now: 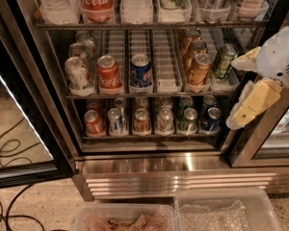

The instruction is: Pick green can from bottom shelf of fridge

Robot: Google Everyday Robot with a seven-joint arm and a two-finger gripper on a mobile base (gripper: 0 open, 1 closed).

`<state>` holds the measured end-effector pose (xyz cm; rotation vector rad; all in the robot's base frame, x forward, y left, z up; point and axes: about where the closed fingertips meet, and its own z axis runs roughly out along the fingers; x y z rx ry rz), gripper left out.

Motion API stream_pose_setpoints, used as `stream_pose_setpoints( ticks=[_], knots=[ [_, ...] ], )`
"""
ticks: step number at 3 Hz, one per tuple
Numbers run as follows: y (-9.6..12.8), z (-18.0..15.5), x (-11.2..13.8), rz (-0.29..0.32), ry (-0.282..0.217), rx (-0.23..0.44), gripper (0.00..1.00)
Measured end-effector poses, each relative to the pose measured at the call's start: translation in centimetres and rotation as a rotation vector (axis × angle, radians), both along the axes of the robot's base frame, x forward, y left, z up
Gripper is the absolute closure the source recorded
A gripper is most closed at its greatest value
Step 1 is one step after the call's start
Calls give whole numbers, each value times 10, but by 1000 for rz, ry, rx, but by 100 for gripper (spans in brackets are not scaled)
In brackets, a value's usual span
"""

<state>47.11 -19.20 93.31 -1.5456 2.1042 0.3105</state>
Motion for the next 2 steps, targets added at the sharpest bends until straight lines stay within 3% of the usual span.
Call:
stream_pose_setpoints(
  ticks=[1, 2],
  knots=[
    [2, -19, -9, -31, -29, 172, 0],
    [27, -58, -23, -68, -23, 381, 0]
  ],
)
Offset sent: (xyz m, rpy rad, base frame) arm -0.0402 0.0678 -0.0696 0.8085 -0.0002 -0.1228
